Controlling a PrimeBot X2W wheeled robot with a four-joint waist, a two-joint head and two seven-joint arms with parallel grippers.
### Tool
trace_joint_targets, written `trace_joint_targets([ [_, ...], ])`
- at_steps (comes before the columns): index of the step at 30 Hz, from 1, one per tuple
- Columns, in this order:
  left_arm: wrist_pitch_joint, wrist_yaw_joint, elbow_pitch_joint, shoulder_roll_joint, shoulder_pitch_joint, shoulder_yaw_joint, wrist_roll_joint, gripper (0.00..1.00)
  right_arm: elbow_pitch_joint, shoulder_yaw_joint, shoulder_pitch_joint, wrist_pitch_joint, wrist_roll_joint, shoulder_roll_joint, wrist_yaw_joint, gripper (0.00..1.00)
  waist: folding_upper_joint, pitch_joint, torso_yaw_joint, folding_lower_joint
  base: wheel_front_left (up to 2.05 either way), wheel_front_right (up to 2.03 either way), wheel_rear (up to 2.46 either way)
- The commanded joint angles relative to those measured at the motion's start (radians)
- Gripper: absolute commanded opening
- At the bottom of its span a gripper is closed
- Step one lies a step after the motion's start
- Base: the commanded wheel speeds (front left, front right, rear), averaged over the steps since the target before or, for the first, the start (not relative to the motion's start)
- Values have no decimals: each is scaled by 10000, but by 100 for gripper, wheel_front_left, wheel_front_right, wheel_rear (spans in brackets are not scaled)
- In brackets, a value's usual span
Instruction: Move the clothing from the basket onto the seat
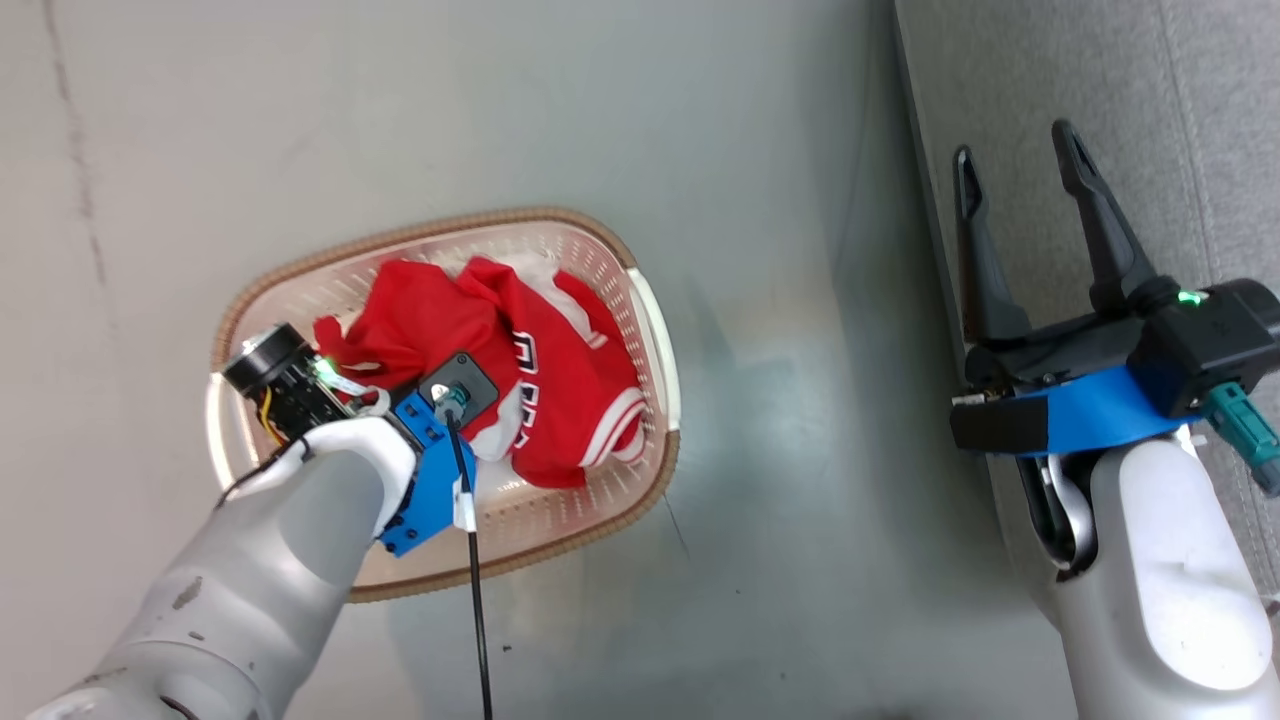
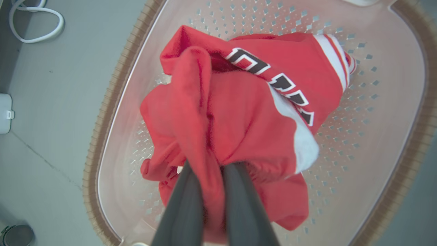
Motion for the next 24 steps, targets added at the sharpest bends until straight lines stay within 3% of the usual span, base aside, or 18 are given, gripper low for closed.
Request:
trace_joint_targets([
  [1, -108, 0, -31, -76, 96, 62, -65, 0, 38, -48, 143, -36, -40, -40, 1, 100, 0, -535, 329, 1, 0, 0, 0],
  [15, -1334, 272, -743, -745, 596, 930, -1055, 0, 318, -327, 1198, -35, -50, -214, 1, 100, 0, -2578, 1037, 1, 0, 0, 0],
  [24, -1355, 659, -3239, -523, 938, 2248, -1273, 0, 512, -248, 1792, -35, 61, -177, 1, 100, 0, -3674, 1191, 1, 0, 0, 0],
])
